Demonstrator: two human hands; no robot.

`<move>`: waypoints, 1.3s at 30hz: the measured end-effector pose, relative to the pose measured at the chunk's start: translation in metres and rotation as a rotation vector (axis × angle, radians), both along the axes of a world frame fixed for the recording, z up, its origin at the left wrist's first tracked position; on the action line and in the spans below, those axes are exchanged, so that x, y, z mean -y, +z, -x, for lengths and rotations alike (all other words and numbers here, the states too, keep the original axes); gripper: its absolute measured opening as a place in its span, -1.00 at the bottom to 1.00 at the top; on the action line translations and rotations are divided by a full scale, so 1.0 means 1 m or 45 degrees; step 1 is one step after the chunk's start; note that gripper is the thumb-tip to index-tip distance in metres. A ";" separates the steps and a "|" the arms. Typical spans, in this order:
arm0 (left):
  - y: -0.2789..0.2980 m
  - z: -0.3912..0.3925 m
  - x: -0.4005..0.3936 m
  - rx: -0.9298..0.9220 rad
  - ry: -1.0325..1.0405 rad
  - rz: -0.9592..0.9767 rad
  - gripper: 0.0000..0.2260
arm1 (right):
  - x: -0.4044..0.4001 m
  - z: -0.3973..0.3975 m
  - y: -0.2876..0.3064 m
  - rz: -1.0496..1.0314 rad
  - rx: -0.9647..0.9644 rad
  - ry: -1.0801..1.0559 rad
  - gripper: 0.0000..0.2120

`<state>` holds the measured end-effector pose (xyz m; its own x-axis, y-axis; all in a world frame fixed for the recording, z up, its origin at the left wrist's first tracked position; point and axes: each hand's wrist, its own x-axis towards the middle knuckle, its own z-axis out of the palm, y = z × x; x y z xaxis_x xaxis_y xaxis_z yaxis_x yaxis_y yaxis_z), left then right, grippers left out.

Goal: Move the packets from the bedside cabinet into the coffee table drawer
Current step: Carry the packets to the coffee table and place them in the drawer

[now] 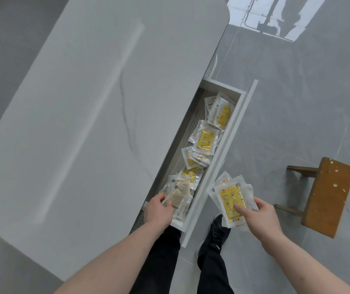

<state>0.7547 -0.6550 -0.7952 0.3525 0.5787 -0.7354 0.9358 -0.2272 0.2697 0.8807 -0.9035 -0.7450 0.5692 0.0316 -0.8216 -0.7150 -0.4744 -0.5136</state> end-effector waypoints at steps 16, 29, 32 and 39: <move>-0.015 -0.010 0.000 -0.059 -0.134 0.170 -0.80 | -0.014 0.003 -0.007 -0.076 -0.031 -0.039 -0.87; 0.042 -0.034 0.006 0.225 0.245 0.647 -0.75 | -0.032 0.010 -0.002 -0.188 -0.194 -0.094 -0.84; 0.048 -0.046 0.011 0.215 0.336 0.792 -0.69 | -0.039 0.012 -0.001 -0.208 -0.221 -0.110 -0.85; 0.043 -0.047 0.024 0.311 0.484 0.738 -0.76 | -0.042 0.017 -0.002 -0.241 -0.244 -0.046 -0.84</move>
<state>0.8018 -0.6788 -0.7518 0.3981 0.2357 -0.8866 0.8193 0.3433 0.4592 0.8636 -0.8616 -0.7465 0.4073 0.1775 -0.8959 -0.8226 -0.3549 -0.4443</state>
